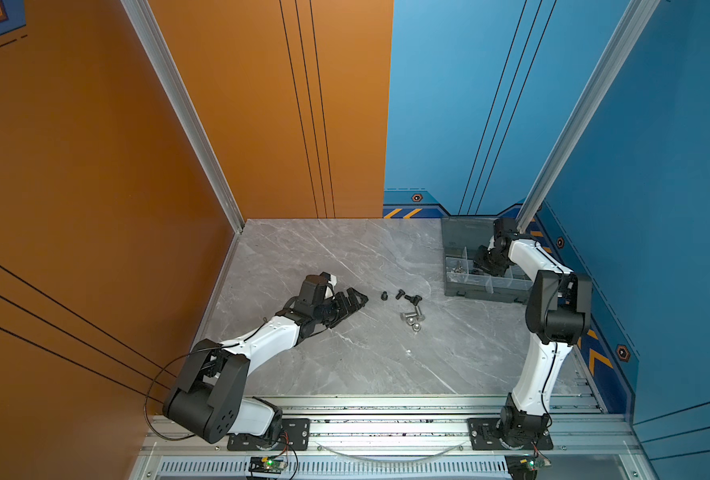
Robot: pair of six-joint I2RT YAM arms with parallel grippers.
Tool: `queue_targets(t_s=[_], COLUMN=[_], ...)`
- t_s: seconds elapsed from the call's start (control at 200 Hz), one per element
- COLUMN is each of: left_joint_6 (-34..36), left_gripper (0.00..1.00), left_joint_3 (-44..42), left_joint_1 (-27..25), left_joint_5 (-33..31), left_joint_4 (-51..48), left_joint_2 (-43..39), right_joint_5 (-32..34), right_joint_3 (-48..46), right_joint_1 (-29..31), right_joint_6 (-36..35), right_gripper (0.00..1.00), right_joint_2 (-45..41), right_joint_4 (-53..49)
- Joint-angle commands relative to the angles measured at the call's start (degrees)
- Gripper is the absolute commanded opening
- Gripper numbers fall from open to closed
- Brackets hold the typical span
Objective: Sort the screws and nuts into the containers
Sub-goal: 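Open the right gripper to release the hex nut into the compartment, then move the right gripper back over the parts pile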
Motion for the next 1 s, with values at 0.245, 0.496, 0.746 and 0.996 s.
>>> queue_targets(t_s=[0.245, 0.496, 0.746, 0.996], left_joint_6=[-0.19, -0.27, -0.23, -0.36], left_gripper=[0.98, 0.98, 0.98, 0.98], left_joint_3=[1.11, 1.6, 1.69, 1.27], left_joint_1=[0.5, 0.49, 0.31, 0.04], left_joint_5=[0.43, 0.61, 0.74, 0.47], left_joint_4=[-0.51, -0.63, -0.75, -0.95], left_joint_2=[-1.36, -0.97, -1.01, -1.4], right_joint_5=[-6.41, -8.06, -7.1, -2.87], right_joint_3=[0.15, -9.67, -22.38, -32.03], right_joint_1=[1.46, 7.76, 18.69, 27.86], right_joint_6=[-4.15, -4.27, -0.96, 4.57], right_gripper=[0.48, 0.51, 0.52, 0.53], right_joint_2=[-15.72, -28.62, -36.6, -37.5], right_joint_4=[-7.22, -8.33, -4.34, 0.7])
